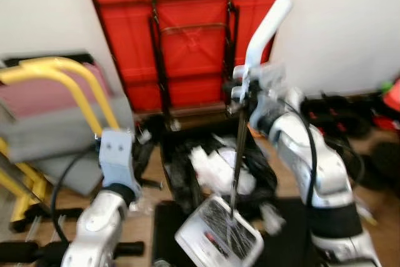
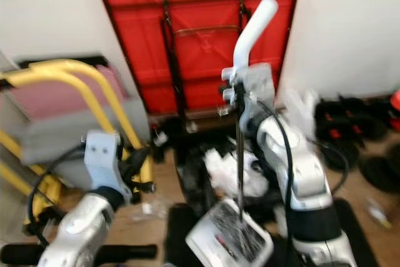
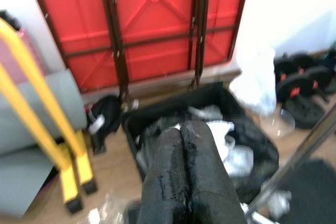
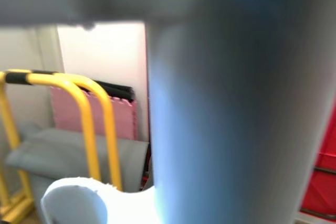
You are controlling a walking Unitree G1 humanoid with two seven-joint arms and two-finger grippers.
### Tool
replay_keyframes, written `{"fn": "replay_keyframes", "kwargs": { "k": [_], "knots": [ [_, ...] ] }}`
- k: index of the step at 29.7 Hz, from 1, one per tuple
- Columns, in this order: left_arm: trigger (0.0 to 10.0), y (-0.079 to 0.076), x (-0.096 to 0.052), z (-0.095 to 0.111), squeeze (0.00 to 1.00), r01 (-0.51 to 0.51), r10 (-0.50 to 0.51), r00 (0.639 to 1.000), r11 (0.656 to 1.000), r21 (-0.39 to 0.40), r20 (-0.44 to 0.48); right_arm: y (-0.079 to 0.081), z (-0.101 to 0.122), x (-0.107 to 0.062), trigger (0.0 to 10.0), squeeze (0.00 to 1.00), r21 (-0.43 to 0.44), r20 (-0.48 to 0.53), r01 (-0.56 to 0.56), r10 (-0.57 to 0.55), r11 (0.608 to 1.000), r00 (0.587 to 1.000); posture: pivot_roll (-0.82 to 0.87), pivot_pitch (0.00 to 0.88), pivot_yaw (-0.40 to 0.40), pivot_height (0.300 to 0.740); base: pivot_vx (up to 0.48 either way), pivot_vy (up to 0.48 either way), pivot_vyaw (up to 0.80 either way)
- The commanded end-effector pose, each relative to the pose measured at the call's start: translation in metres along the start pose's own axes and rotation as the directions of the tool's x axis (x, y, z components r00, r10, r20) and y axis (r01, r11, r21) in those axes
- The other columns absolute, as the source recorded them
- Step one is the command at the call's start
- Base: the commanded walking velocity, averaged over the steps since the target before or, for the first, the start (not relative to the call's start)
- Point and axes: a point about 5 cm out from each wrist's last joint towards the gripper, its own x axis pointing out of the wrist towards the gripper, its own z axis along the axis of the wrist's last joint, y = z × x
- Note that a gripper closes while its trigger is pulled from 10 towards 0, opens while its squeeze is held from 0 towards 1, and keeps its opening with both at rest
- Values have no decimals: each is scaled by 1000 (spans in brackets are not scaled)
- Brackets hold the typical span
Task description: Sweep floor
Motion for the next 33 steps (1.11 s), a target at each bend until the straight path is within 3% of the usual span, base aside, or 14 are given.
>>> {"fn": "replay_keyframes", "kwargs": {
  "k": [1,7,15,33],
  "knots": [
    [10000,2,2,2,0,-18,18,1000,1000,12,1,0,14,0,10000,0,0,63,1,-1,1000,998,-75,37,22,740,-281,0,-413],
    [10000,2,2,2,0,-19,19,1000,1000,13,3,0,14,1,10000,0,-8,68,6,-6,1000,998,-73,36,21,740,-280,0,0],
    [10000,4,1,2,0,-18,18,1000,998,62,-2,-1,15,1,10000,0,-14,70,15,-14,1000,997,-74,37,21,740,0,0,0],
    [10000,2,0,0,0,-2,2,1000,999,43,-15,-4,13,2,10000,0,-38,69,46,-43,998,997,-71,35,21,740,0,-419,0]
  ]
}}
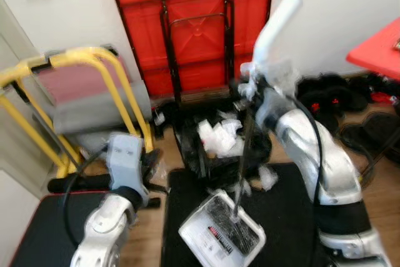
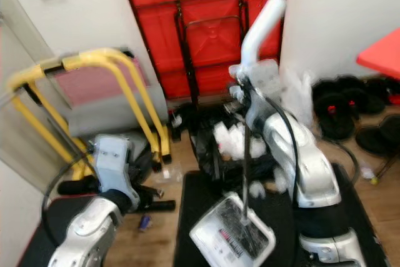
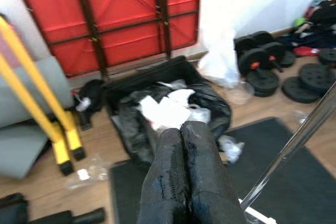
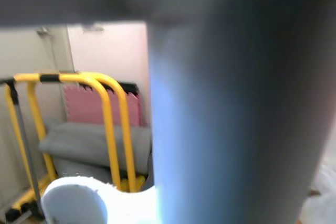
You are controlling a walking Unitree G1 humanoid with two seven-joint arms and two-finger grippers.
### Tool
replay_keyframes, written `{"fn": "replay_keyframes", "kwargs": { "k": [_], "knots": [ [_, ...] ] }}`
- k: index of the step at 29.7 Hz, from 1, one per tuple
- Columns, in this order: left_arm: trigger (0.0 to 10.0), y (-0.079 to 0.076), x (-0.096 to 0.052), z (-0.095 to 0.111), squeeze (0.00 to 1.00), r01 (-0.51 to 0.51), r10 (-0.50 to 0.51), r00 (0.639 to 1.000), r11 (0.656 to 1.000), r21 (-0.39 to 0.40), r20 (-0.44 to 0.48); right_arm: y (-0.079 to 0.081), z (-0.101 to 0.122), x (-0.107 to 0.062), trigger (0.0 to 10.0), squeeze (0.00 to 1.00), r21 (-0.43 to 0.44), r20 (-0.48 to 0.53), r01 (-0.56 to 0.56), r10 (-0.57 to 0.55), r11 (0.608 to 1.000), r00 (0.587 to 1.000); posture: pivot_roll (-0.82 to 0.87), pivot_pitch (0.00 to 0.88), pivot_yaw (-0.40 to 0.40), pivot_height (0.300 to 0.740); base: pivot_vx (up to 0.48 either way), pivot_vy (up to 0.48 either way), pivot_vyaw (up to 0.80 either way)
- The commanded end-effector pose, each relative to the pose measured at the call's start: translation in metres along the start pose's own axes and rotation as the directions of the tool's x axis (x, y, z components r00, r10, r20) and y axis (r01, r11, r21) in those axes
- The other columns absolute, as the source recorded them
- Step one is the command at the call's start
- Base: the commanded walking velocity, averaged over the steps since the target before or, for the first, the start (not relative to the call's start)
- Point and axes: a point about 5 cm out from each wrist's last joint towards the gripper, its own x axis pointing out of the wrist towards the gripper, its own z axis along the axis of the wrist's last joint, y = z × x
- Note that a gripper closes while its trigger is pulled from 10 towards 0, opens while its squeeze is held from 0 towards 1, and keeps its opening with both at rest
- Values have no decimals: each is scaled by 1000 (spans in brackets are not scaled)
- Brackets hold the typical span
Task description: Sweep floor
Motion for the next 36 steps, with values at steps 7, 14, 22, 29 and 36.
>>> {"fn": "replay_keyframes", "kwargs": {
  "k": [7,14,22,29,36],
  "knots": [
    [10000,6,1,0,0,-43,43,999,999,2,7,-1,12,1,10000,0,-46,59,35,-32,998,998,-72,32,21,740,0,0,0],
    [10000,6,1,4,0,-37,37,999,999,-19,25,-2,10,1,10000,0,-44,51,49,-47,998,998,-72,32,21,740,0,0,0],
    [10000,5,0,5,0,-28,29,999,999,-16,36,-6,9,2,10000,0,-51,42,88,-86,995,995,-73,38,19,740,99,0,-200],
    [10000,5,0,5,0,-27,28,999,999,-17,39,-8,8,3,10000,0,-52,48,105,-103,993,994,-77,39,18,740,273,0,-571],
    [10000,5,1,5,0,-23,24,999,1000,-20,43,-8,9,3,10000,0,-43,65,102,-99,994,993,-77,39,18,740,275,0,-114]
  ]
}}
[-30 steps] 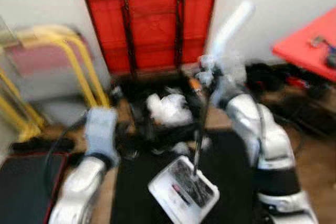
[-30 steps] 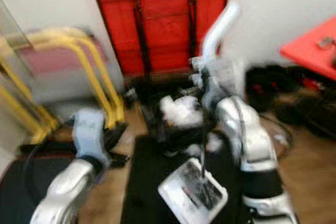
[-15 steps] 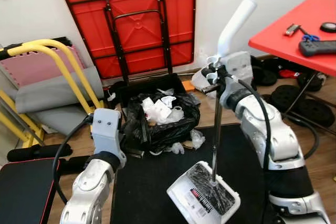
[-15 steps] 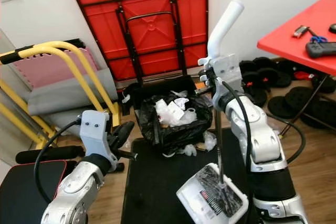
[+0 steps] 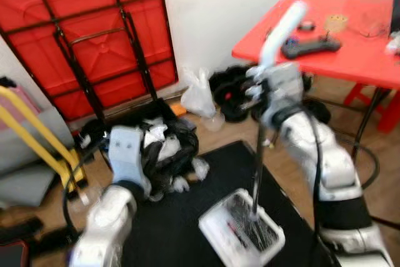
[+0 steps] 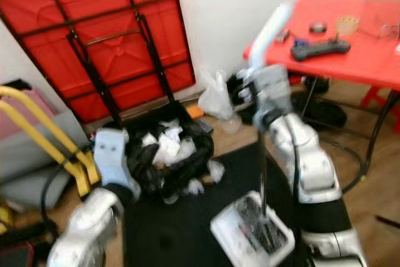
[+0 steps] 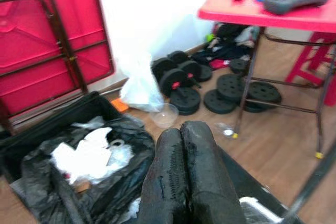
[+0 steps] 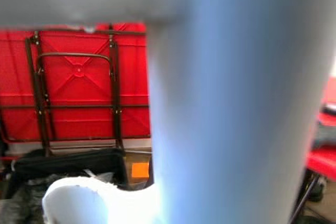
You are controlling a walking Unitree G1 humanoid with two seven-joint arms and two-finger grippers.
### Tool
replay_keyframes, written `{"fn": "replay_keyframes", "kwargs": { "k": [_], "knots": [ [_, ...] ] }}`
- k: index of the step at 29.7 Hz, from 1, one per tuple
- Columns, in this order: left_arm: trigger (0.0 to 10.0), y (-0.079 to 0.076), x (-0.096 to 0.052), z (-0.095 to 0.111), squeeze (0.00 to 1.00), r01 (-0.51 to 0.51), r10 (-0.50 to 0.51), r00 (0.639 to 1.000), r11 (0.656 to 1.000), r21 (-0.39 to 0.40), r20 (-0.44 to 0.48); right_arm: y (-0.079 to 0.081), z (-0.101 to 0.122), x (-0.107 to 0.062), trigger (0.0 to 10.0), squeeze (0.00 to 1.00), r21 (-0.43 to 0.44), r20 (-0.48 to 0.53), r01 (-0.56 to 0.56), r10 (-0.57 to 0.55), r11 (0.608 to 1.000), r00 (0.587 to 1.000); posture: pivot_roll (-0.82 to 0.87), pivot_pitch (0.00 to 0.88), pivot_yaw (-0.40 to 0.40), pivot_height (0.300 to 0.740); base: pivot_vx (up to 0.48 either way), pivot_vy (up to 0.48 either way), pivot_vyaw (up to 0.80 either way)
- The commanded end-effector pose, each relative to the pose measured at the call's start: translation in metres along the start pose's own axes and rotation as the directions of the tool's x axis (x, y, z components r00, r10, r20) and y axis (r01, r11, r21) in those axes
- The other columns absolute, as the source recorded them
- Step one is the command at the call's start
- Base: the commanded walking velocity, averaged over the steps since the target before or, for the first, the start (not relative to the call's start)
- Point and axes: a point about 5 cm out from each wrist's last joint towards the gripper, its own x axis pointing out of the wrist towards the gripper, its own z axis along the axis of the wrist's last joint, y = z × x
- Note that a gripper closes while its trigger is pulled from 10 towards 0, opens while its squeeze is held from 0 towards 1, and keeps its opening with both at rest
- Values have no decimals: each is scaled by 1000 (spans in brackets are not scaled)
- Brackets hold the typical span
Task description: Sweep floor
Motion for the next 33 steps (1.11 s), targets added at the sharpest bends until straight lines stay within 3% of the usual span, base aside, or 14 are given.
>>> {"fn": "replay_keyframes", "kwargs": {
  "k": [1,12,26,33],
  "knots": [
    [10000,5,-2,-5,0,-15,15,1000,1000,3,-22,15,19,2,10000,0,26,106,-72,69,997,992,-78,40,19,740,277,0,0],
    [10000,4,-2,-4,0,-12,12,1000,1000,3,-20,20,17,1,10000,0,42,115,-103,98,994,989,-78,42,18,740,276,0,0],
    [10000,3,-2,-4,0,-10,10,1000,1000,-2,-19,16,10,3,10000,0,48,141,-65,57,997,988,-77,47,18,740,270,0,0],
    [10000,7,-1,-6,0,-55,55,998,998,-9,-30,21,10,10,10000,0,91,154,-74,60,993,986,-76,53,21,740,0,0,0]
  ]
}}
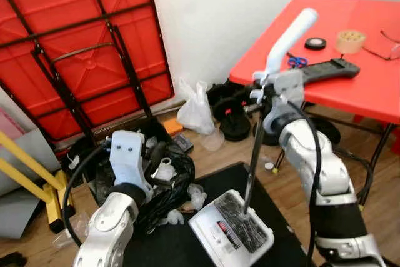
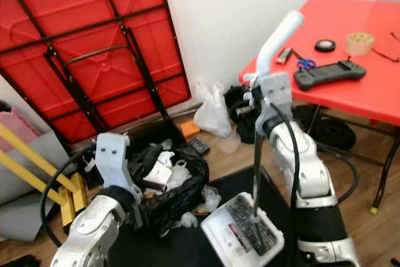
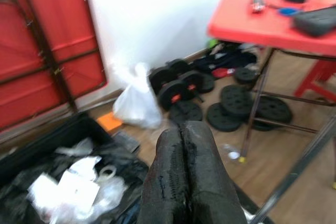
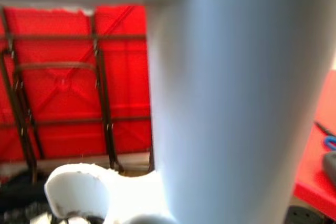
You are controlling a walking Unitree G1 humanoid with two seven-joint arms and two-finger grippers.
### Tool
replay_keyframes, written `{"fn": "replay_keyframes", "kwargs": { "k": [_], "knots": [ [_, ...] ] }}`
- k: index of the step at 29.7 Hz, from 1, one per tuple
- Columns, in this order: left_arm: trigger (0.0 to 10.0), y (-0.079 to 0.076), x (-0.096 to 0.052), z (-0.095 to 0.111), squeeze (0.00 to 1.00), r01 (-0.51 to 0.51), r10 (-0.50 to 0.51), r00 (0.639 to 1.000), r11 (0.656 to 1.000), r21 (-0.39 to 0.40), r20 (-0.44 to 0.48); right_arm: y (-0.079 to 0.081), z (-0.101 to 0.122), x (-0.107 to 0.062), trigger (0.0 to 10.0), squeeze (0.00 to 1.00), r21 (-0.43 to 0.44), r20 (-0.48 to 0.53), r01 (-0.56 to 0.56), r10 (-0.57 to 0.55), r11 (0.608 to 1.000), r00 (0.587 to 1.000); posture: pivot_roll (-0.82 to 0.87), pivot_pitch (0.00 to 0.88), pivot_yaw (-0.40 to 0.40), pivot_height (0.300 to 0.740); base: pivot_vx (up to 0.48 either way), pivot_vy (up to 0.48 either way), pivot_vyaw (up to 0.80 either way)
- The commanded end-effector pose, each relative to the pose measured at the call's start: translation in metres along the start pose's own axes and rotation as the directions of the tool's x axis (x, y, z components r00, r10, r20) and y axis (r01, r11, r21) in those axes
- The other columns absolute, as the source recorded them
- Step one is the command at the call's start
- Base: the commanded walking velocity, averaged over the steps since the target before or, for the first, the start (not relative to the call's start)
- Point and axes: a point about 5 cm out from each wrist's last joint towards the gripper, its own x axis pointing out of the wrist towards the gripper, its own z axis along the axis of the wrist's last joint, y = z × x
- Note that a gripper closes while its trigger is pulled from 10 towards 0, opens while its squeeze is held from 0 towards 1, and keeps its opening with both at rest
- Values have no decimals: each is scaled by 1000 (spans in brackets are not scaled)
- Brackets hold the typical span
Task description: Sweep floor
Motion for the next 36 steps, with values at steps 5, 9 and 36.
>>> {"fn": "replay_keyframes", "kwargs": {
  "k": [5,9,36],
  "knots": [
    [10000,5,-1,-6,0,-41,41,998,999,4,-37,7,12,10,10000,0,35,90,-31,27,999,996,-76,58,24,740,0,0,0],
    [10000,3,-4,-6,0,-29,29,999,1000,6,-43,1,2,20,10000,0,57,82,-1,-4,998,997,-63,72,29,740,0,0,0],
    [10000,-26,-79,20,0,81,-84,995,995,-64,-59,-4,-23,55,10000,0,59,92,92,-98,994,991,131,323,51,740,0,0,0]
  ]
}}
